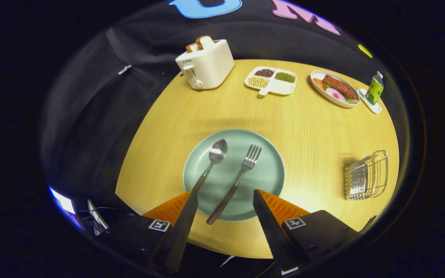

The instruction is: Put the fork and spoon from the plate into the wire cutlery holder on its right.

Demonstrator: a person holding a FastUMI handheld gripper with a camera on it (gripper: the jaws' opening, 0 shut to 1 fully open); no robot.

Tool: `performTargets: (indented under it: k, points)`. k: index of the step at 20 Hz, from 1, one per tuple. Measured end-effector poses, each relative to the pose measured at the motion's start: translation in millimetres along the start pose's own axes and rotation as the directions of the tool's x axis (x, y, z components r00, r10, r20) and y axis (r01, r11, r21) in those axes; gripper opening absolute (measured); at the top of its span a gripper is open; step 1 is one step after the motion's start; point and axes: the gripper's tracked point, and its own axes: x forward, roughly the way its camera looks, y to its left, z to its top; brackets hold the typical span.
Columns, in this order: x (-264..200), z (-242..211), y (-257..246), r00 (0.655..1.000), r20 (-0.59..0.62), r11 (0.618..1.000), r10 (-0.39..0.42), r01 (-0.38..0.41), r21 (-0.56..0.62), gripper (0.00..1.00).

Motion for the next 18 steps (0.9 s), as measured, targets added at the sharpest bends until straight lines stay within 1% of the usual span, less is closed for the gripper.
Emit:
performTargets:
  k: [4, 5, 6, 9, 10, 11, 13, 15, 16, 17, 18]
  points:
    - [32, -11, -5, 0.998, -0.064, 0.999, -0.025, 0.027, 0.032, 0.9]
    - [39, -14, -6, 0.997, -0.072, 0.999, -0.035, 0.038, 0.039, 0.89]
    - [45, -16, -6, 0.996, -0.084, 0.998, -0.042, 0.046, 0.039, 0.77]
    - [57, -21, -12, 0.991, -0.115, 0.996, -0.071, 0.078, 0.052, 0.76]
    - [59, -20, -14, 0.99, -0.118, 0.994, -0.079, 0.086, 0.063, 0.63]
    - [64, -20, -15, 0.989, -0.123, 0.993, -0.087, 0.096, 0.07, 0.58]
    - [69, -22, -19, 0.985, -0.138, 0.99, -0.105, 0.116, 0.075, 0.57]
    - [75, -23, -28, 0.979, -0.139, 0.982, -0.148, 0.162, 0.093, 0.31]
    - [70, -22, -29, 0.976, -0.148, 0.982, -0.158, 0.171, 0.082, 0.18]
    - [70, -22, -30, 0.975, -0.152, 0.982, -0.163, 0.175, 0.072, 0.13]
    - [68, -24, -29, 0.975, -0.157, 0.983, -0.155, 0.168, 0.071, 0.11]
